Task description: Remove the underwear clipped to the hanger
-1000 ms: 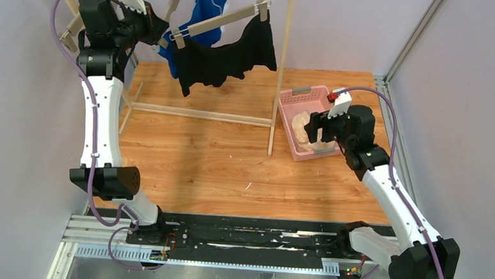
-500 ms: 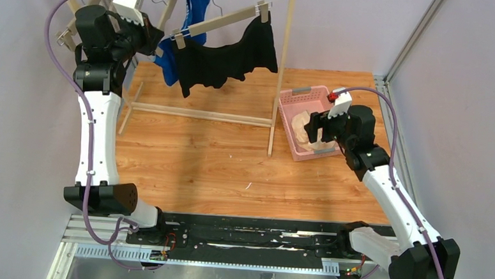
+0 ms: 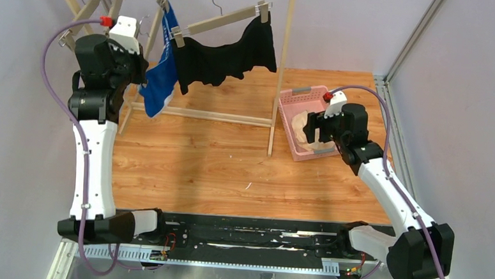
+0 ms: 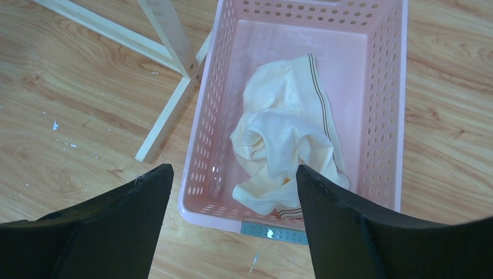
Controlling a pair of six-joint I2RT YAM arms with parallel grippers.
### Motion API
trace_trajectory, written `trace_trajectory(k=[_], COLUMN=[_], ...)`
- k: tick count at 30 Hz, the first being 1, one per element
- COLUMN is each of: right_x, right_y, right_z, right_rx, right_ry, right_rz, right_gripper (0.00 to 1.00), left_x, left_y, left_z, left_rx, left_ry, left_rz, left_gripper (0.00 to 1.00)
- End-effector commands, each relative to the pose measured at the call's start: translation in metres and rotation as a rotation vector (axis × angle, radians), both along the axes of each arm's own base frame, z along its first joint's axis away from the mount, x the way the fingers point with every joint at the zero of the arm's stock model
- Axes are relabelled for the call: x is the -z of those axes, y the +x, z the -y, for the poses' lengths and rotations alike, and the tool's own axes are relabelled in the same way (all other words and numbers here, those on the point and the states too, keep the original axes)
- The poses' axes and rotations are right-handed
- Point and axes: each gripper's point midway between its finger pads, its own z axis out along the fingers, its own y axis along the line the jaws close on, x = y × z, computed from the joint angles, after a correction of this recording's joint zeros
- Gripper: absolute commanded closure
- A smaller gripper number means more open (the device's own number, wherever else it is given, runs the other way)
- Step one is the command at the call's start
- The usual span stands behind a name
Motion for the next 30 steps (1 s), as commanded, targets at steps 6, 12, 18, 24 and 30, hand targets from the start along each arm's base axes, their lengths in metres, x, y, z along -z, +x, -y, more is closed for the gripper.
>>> trace_trajectory(k=[6, 12, 18, 24, 30], right_x=[0.032, 0.060, 0.069, 0.082, 0.059], right_y=[-0.005, -0.007, 0.013, 0.057, 0.085], right_z=[-0.008, -0.020, -0.041, -0.059, -0.067], right_rx=[0.001, -0.030, -0.093, -0.129, -0.159], right_ry=[0.010, 0.054, 0.103, 0.100, 0.086], right_rz=[-0.141, -0.228, -0.263, -0.297, -0.248], right_gripper=[0.20, 0.20, 0.20, 0.20, 0.20], left_x=[0.024, 0.047, 0.054, 0.067, 0.077], left_y=[-0.070, -0.100, -0.131, -0.160, -0.183], left_z=[-0.003, 0.012, 0.040, 0.064, 0.077], left_rx=[-0.073, -0.030, 0.105, 0.204, 0.251], left_ry=[-0.016, -0.076, -0.129, -0.210, -0.243], left_rz=[-0.025, -0.053, -0.062, -0.097, -0.124], left_gripper=[1.00, 1.00, 1.00, 1.00, 1.00])
